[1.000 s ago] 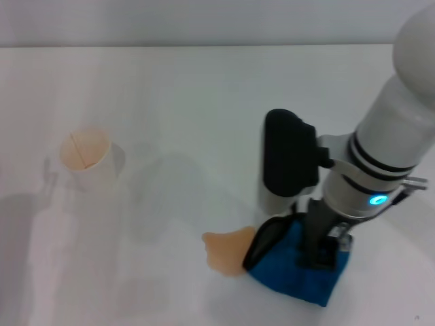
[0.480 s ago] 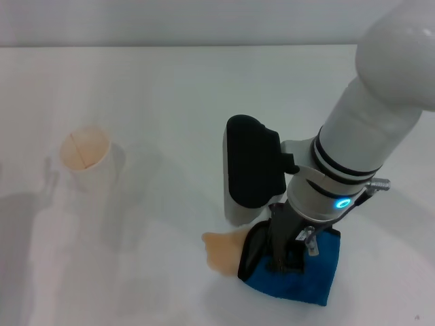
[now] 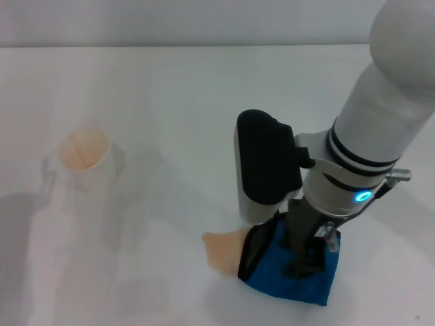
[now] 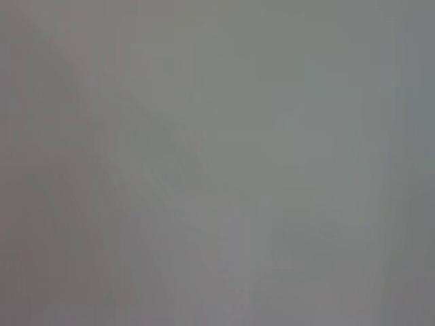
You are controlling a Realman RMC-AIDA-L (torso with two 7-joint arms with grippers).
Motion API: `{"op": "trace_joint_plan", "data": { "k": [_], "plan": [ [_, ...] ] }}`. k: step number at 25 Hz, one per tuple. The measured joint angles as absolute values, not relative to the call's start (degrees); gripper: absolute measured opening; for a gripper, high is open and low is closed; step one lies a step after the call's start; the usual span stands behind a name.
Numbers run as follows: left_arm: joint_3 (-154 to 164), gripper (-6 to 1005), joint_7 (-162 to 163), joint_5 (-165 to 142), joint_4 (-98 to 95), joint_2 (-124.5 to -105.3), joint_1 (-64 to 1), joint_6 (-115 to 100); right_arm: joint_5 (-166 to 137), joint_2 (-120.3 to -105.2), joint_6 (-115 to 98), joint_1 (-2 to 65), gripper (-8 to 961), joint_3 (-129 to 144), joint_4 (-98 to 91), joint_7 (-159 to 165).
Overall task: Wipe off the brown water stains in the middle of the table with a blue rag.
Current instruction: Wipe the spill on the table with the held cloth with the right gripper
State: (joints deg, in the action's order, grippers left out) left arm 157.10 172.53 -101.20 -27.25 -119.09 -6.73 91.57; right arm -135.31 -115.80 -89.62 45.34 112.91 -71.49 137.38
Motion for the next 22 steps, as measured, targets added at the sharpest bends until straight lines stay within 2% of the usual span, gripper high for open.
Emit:
{"op": "trace_joint_plan", "data": {
  "k": [5,11,16,21,22],
  "plan": [
    [157.15,877,172.53,-100.94,-27.25,-119.12,-6.72,91.58,-139.35,-116.10,-90.36,43.91,409,113.27,-72.00,137.37],
    [157.31,877,172.53,-100.89,-27.25,-119.19,-6.74,91.58,-139.65,-116.16,-89.88,43.88,659,113.23,-69.99,137.38],
    [157.31,877,172.53,-100.89,-27.25,-119.27,-6.77,91.58,-139.45,-116.19,-88.06,43.31,760,113.57,-69.92,137.38],
    [157.25,877,172.53,-100.92,-27.24,-119.27,-6.77,91.58,-139.59,-116.19,-87.18,42.91,707,113.71,-69.96,137.31],
    [157.24,877,172.53,-100.92,-27.25,-119.27,-6.77,91.58,-139.63,-116.19,-87.05,42.90,673,113.71,-69.96,137.30]
  ]
}}
